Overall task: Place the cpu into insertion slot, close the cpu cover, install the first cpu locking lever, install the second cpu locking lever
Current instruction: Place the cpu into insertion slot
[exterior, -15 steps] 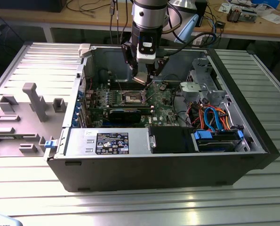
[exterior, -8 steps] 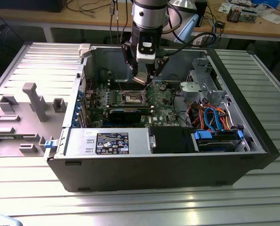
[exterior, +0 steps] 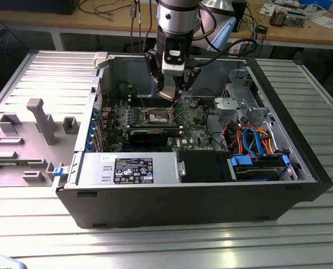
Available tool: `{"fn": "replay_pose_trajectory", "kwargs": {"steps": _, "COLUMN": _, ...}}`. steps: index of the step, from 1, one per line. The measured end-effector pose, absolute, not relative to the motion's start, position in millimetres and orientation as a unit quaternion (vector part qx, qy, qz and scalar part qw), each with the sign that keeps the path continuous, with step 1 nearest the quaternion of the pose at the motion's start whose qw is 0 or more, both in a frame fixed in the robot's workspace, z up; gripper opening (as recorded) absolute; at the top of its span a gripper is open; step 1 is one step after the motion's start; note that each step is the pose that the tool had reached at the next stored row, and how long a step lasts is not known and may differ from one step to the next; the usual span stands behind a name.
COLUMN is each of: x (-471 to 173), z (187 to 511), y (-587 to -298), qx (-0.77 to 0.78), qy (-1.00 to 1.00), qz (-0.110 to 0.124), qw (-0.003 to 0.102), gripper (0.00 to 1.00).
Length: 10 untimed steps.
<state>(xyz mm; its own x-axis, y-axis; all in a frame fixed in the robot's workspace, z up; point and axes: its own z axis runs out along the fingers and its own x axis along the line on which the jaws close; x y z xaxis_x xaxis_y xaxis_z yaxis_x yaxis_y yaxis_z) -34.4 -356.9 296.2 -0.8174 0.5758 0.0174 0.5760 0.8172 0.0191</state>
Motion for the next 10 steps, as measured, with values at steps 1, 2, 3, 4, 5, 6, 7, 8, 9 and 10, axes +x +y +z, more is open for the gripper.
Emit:
{"fn": "replay_pose_trajectory", "kwargs": {"steps": 1, "x": -34.4, "z": 296.2, "y": -356.9, "qx": -0.302, "qy": -0.953, "qz": -0.012, "qw": 0.005, "gripper": 0.55}}
{"fn": "replay_pose_trajectory", "kwargs": {"steps": 2, "x": -34.4, "z": 296.2, "y": -356.9, "qx": -0.303, "qy": -0.953, "qz": -0.012, "qw": 0.005, "gripper": 0.55}}
{"fn": "replay_pose_trajectory", "kwargs": {"steps": 3, "x": -34.4, "z": 296.2, "y": -356.9, "qx": -0.303, "qy": -0.953, "qz": -0.012, "qw": 0.005, "gripper": 0.55}}
{"fn": "replay_pose_trajectory", "kwargs": {"steps": 4, "x": -34.4, "z": 296.2, "y": -356.9, "qx": -0.304, "qy": -0.953, "qz": -0.012, "qw": 0.005, "gripper": 0.55}}
{"fn": "replay_pose_trajectory", "kwargs": {"steps": 5, "x": -34.4, "z": 296.2, "y": -356.9, "qx": -0.304, "qy": -0.952, "qz": -0.012, "qw": 0.005, "gripper": 0.55}}
{"fn": "replay_pose_trajectory", "kwargs": {"steps": 6, "x": -34.4, "z": 296.3, "y": -356.9, "qx": -0.305, "qy": -0.952, "qz": -0.012, "qw": 0.005, "gripper": 0.55}}
{"fn": "replay_pose_trajectory", "kwargs": {"steps": 7, "x": -34.4, "z": 296.2, "y": -356.9, "qx": -0.305, "qy": -0.952, "qz": -0.012, "qw": 0.005, "gripper": 0.55}}
{"fn": "replay_pose_trajectory", "kwargs": {"steps": 8, "x": -34.4, "z": 296.2, "y": -356.9, "qx": -0.306, "qy": -0.952, "qz": -0.012, "qw": 0.005, "gripper": 0.55}}
{"fn": "replay_pose_trajectory", "kwargs": {"steps": 9, "x": -34.4, "z": 296.2, "y": -356.9, "qx": -0.306, "qy": -0.952, "qz": -0.012, "qw": 0.005, "gripper": 0.55}}
{"fn": "replay_pose_trajectory", "kwargs": {"steps": 10, "x": -34.4, "z": 296.3, "y": -356.9, "qx": -0.307, "qy": -0.952, "qz": -0.012, "qw": 0.005, "gripper": 0.55}}
